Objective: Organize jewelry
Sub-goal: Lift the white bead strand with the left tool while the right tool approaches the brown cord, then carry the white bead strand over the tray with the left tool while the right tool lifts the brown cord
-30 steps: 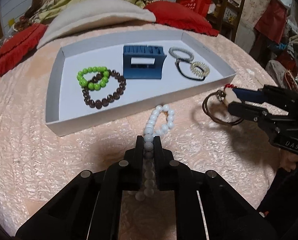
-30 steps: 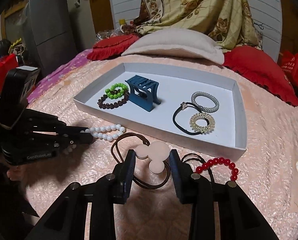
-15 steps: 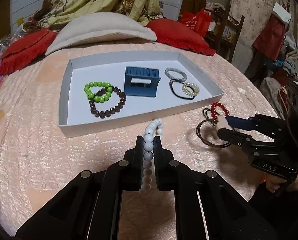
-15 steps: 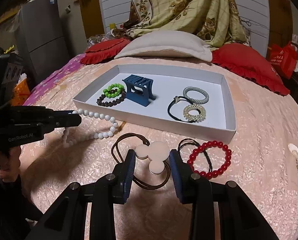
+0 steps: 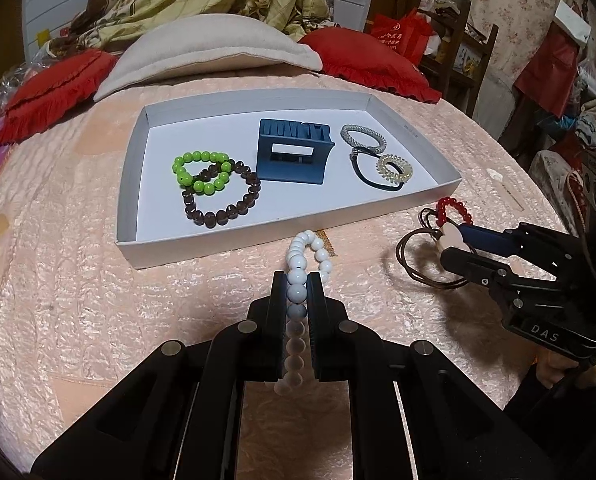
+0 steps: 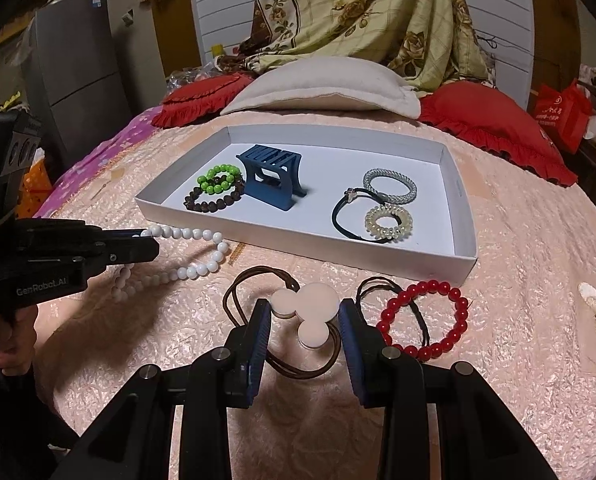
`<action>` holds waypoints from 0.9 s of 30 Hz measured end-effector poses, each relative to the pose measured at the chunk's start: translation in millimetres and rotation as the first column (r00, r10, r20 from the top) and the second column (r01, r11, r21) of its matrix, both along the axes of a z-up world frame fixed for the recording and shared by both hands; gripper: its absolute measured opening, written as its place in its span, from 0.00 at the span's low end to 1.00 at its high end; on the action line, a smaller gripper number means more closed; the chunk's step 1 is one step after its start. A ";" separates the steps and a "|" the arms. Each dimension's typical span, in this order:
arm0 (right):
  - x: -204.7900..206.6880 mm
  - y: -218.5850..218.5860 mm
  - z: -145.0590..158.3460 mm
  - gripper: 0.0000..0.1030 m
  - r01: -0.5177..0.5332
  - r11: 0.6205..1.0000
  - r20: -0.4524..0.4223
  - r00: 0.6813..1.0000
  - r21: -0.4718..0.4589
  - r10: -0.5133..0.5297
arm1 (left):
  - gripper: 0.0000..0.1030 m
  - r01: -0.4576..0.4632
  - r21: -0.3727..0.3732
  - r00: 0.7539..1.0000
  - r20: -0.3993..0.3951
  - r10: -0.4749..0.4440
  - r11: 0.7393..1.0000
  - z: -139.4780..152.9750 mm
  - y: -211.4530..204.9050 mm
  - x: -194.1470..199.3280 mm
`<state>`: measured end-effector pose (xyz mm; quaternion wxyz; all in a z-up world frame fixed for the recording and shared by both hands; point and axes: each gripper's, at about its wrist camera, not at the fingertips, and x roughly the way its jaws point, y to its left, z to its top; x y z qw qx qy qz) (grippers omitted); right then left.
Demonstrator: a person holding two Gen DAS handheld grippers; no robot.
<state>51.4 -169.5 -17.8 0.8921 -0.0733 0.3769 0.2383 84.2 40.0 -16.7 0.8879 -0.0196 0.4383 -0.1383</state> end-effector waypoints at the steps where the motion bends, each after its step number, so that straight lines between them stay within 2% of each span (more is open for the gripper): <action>1: -0.2 -0.1 0.2 0.32 0.000 1.000 0.001 1.000 0.000 0.000 | 0.08 0.000 0.001 1.000 -0.001 0.000 1.000 -0.4 -0.2 0.3; 13: -2.6 -1.2 1.7 0.32 0.004 1.000 0.031 1.000 -0.004 -0.004 | 0.08 -0.007 0.012 1.000 -0.009 0.007 1.000 -4.7 -0.4 2.4; 27: -3.1 -6.5 5.6 0.32 0.034 0.998 0.042 0.998 0.057 -0.037 | 0.08 -0.011 0.014 1.000 -0.015 0.011 1.000 -6.0 -0.4 3.3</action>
